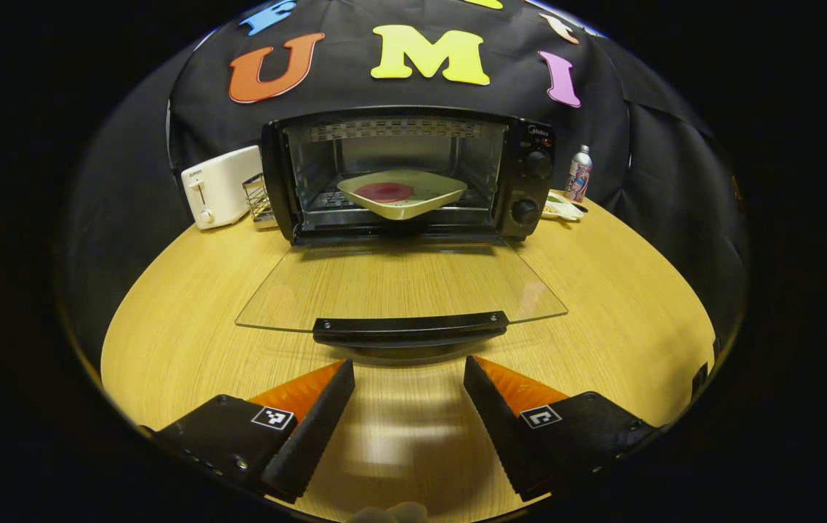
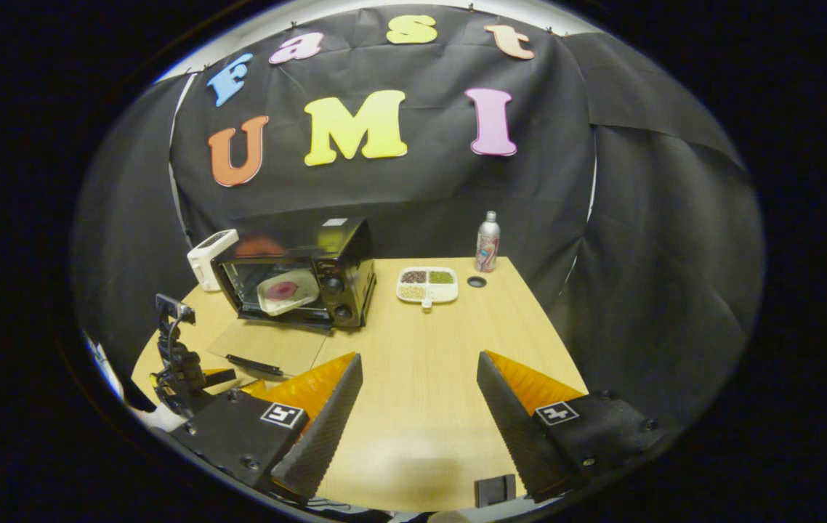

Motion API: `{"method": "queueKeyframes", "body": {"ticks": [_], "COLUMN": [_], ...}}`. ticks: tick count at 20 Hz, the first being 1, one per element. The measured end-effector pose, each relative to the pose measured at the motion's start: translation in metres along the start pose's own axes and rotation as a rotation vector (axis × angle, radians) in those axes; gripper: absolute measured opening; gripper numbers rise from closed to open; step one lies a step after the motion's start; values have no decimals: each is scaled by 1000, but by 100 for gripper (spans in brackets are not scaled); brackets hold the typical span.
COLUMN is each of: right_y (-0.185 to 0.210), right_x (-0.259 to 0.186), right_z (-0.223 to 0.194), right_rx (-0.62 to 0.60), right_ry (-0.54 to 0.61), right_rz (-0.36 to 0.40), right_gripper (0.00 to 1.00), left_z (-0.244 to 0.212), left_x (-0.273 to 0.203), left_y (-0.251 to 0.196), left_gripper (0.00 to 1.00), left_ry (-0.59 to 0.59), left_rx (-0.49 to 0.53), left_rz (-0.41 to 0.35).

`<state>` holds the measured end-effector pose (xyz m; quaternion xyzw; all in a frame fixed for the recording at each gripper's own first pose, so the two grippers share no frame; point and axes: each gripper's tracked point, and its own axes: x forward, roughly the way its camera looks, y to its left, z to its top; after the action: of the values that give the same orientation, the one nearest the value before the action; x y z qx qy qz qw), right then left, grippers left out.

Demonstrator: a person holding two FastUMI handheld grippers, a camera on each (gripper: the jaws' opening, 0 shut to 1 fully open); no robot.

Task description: Open the electric oven with the left hand, put the food in, and close the electric oven.

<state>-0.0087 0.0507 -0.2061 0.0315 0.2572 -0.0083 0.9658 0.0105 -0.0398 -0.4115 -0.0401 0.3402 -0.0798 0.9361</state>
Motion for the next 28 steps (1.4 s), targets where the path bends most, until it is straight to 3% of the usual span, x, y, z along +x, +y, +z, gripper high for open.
{"method": "queueKeyframes", "body": {"ticks": [1,12,28], "right_y": [0,8,7], "right_x": [1,8,12], "right_z": [0,-2,-7], "right_rx": [-5,12,57], "right_ry": [2,30,45], "right_rz": [-2,16,5], "right_gripper": [95,96,96], "left_z": [0,-2,99], "left_x": [3,16,-10], "left_y": [1,4,7], "left_gripper": [97,97,97], "left_ry": [3,26,-140], "left_rx": [11,20,21], "left_rz": [6,10,-13]}}
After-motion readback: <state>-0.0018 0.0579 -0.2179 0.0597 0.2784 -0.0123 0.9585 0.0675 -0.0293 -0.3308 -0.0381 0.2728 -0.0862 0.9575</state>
